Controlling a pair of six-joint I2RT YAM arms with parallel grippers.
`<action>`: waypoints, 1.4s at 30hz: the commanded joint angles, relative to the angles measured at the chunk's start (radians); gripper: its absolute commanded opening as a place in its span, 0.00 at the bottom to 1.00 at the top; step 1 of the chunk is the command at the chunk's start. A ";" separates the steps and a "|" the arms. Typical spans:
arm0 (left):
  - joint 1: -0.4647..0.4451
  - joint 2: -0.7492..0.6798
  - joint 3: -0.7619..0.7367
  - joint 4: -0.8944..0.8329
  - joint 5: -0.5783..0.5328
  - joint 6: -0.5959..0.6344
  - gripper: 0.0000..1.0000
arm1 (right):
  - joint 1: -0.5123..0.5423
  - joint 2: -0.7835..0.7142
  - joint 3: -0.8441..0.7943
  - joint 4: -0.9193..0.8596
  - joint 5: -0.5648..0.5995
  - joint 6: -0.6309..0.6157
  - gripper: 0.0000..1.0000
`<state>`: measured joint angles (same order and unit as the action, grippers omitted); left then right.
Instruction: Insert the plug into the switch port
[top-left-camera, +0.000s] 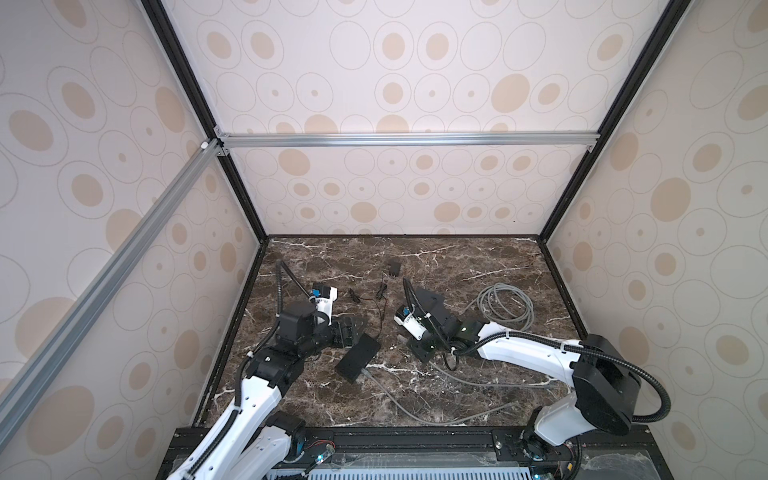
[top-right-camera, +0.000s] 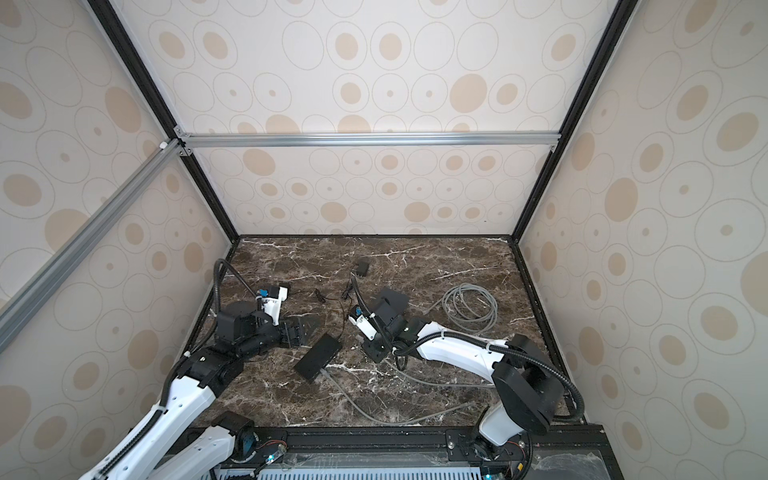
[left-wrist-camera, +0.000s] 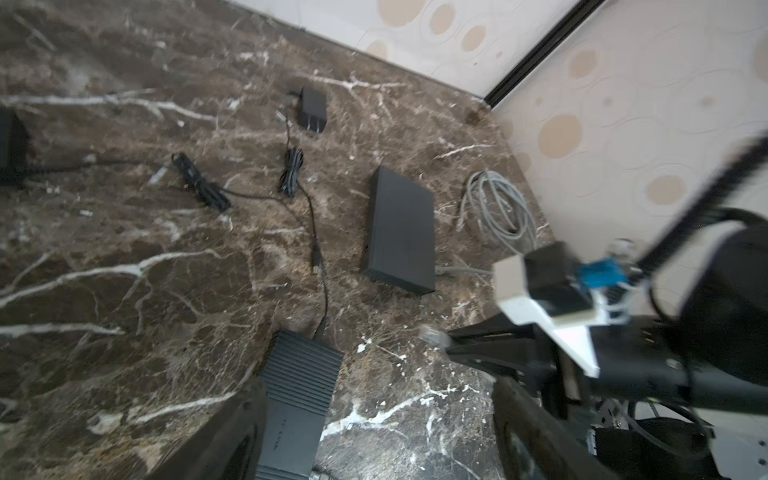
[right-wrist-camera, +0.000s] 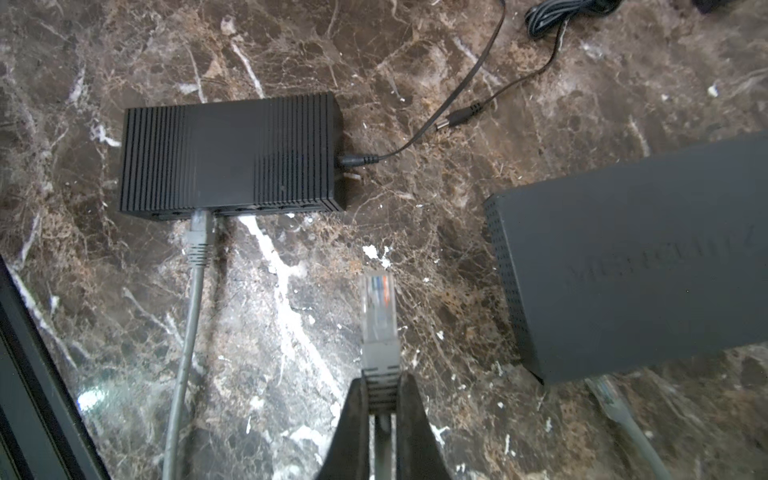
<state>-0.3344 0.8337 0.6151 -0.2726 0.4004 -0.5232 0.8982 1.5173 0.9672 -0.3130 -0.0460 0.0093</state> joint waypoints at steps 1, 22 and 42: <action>0.006 0.027 -0.070 0.095 -0.017 -0.079 0.84 | 0.038 -0.027 0.014 -0.063 0.049 -0.041 0.00; 0.002 0.328 -0.231 0.357 -0.083 -0.086 0.63 | 0.163 0.166 0.075 0.022 -0.002 0.036 0.00; -0.107 0.279 -0.314 0.400 -0.095 -0.185 0.58 | 0.163 0.334 0.205 0.000 0.021 0.068 0.00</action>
<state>-0.4316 1.1091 0.3046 0.1135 0.3191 -0.6956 1.0557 1.8320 1.1374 -0.3122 -0.0425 0.0677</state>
